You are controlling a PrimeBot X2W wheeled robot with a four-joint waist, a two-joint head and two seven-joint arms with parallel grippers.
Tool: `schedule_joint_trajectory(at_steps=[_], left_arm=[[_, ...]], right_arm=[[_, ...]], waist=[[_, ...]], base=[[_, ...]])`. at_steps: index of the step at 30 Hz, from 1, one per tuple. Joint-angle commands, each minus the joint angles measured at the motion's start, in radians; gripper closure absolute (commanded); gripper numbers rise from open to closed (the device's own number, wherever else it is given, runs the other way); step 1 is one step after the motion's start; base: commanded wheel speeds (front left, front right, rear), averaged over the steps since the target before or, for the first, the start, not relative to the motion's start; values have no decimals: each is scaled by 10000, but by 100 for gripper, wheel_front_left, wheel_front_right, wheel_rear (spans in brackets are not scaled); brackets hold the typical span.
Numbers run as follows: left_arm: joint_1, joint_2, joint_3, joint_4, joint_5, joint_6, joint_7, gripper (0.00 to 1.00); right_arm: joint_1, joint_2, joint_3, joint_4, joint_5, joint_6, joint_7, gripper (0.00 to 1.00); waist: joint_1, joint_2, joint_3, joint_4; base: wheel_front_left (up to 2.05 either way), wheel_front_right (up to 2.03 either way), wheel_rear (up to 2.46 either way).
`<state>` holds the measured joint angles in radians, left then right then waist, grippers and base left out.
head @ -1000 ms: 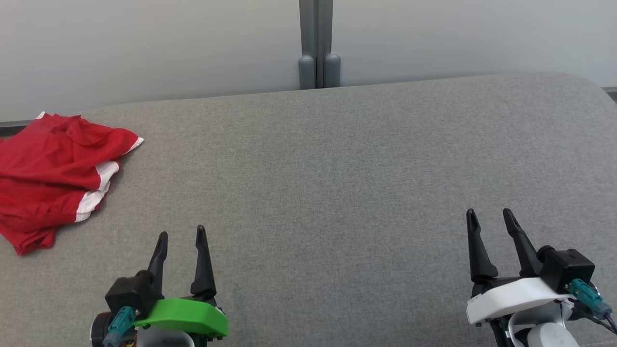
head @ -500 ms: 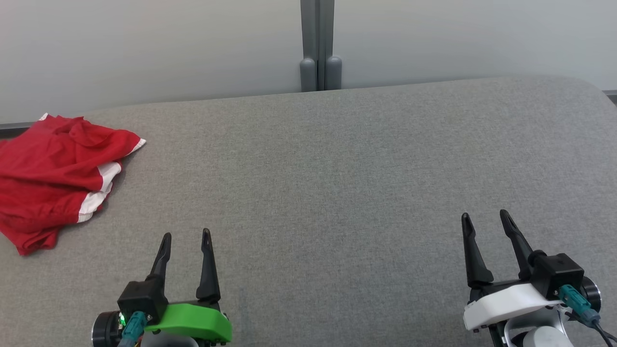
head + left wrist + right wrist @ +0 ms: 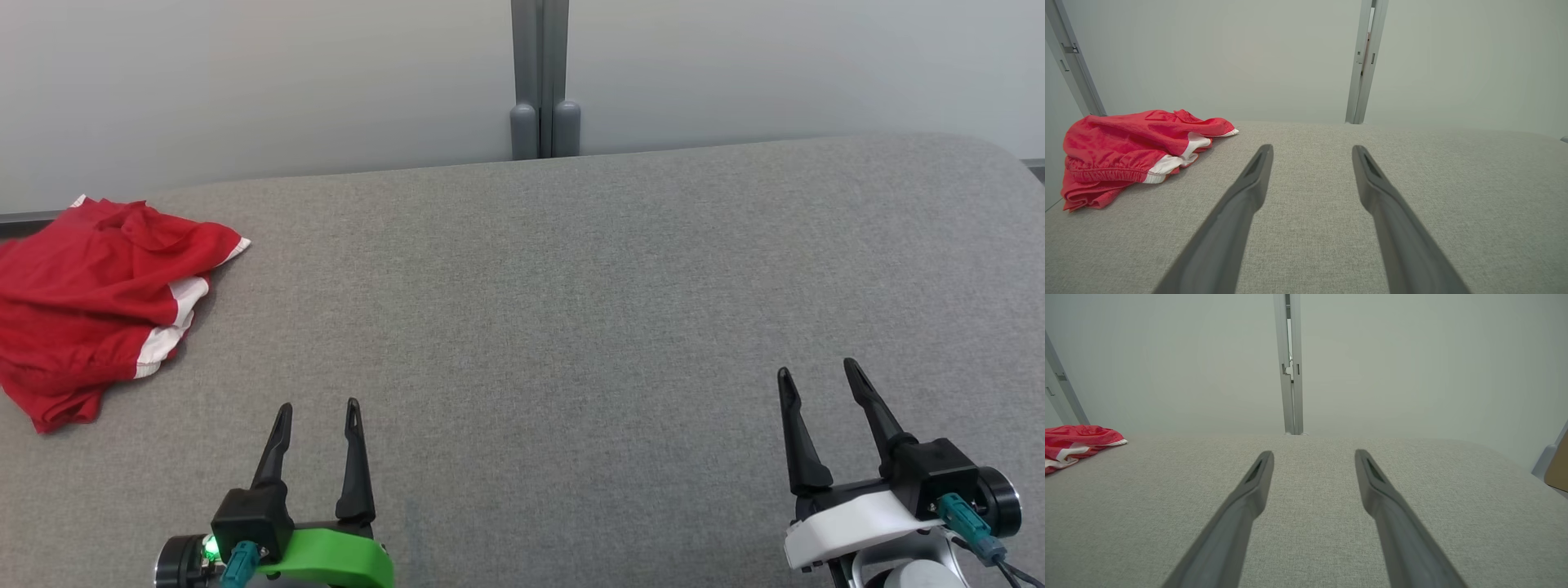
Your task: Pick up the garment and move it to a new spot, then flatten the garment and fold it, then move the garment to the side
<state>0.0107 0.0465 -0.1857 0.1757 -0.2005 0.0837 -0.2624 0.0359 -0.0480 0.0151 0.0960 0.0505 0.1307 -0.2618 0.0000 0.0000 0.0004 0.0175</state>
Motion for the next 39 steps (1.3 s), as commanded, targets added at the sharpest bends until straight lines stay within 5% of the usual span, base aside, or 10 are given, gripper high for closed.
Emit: schedule_joint_trajectory(at_steps=[1, 18, 39], left_arm=[[127, 69, 43, 34, -17, 37, -38, 0], [-13, 69, -2, 147, -120, -54, -37, 0], [17, 60, 458, 8, -1, -64, -24, 0]], right_arm=[[82, -41, -16, -55, 28, 0, -49, 0], [205, -34, 16, -56, 91, 0, -47, 0], [-87, -37, 418, -104, 156, 0, -43, 0]], waist=[[0, 0, 7, 1], [0, 0, 1, 338], [0, 0, 51, 4647]], base=[[0, 0, 0], [0, 0, 0], [0, 0, 0]])
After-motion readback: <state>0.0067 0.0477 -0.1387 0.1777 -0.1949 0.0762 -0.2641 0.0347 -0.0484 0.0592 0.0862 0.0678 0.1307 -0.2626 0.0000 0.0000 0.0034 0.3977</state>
